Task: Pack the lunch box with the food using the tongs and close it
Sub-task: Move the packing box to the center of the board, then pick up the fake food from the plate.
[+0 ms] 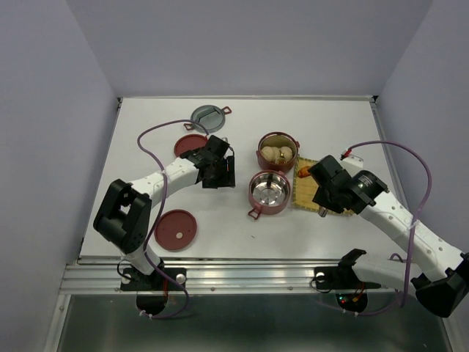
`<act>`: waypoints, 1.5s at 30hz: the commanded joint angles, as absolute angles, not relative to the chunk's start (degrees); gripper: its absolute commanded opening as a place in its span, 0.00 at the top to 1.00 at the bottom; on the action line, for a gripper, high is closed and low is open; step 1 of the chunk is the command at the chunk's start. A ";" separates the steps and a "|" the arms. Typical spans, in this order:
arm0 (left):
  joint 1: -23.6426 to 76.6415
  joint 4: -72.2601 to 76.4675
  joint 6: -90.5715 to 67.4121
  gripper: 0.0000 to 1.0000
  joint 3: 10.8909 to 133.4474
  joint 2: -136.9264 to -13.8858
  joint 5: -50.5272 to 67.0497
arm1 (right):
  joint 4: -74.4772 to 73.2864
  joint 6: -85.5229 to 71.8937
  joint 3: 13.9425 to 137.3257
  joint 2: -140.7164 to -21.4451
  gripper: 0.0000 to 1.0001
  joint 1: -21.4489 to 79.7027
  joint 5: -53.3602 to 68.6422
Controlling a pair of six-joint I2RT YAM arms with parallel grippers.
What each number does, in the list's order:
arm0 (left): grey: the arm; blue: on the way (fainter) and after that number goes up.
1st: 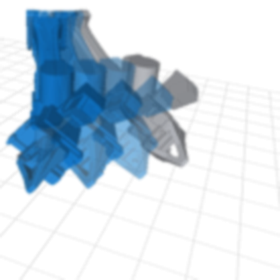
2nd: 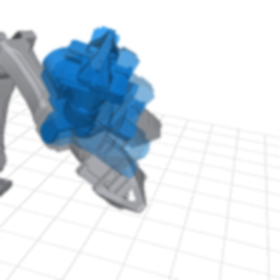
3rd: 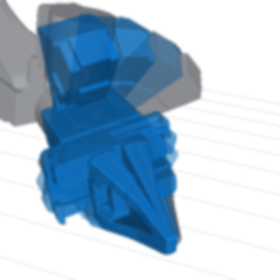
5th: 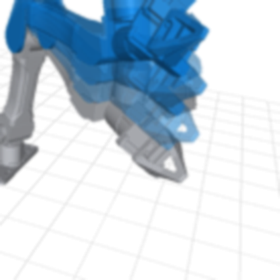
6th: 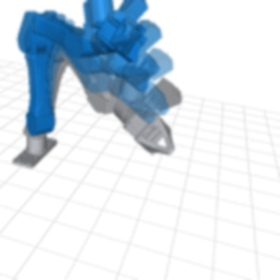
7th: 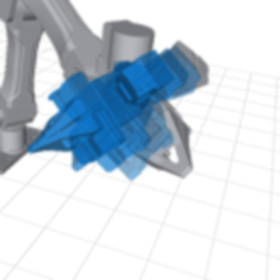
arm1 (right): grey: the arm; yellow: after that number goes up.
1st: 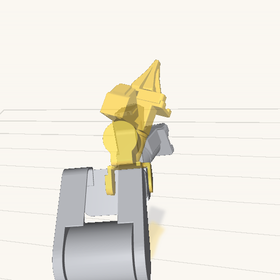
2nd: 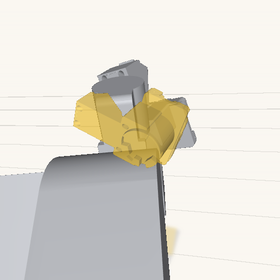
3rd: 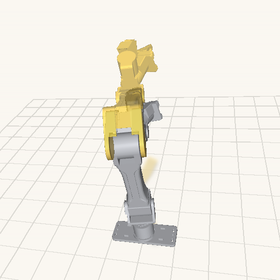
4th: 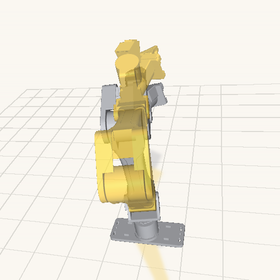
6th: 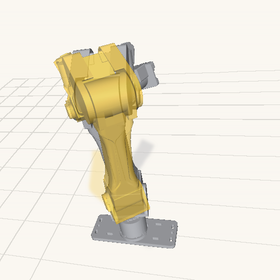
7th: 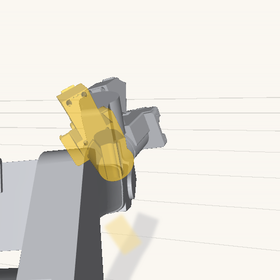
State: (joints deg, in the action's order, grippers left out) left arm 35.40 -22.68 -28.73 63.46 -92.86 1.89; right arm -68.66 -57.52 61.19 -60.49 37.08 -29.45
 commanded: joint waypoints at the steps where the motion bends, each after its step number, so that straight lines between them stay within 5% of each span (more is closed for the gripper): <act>1: 35.07 -24.26 -27.07 0.29 65.48 -91.40 0.62 | -71.63 -59.68 63.28 -58.27 0.57 36.56 -31.99; 16: 34.98 -23.91 -26.81 0.29 66.27 -93.08 0.62 | -70.68 -58.81 62.75 -56.86 0.57 36.56 -31.20; 45: 34.54 -23.82 -26.10 0.29 64.07 -91.32 -1.49 | -49.66 -53.09 65.74 -72.69 0.52 36.56 -32.34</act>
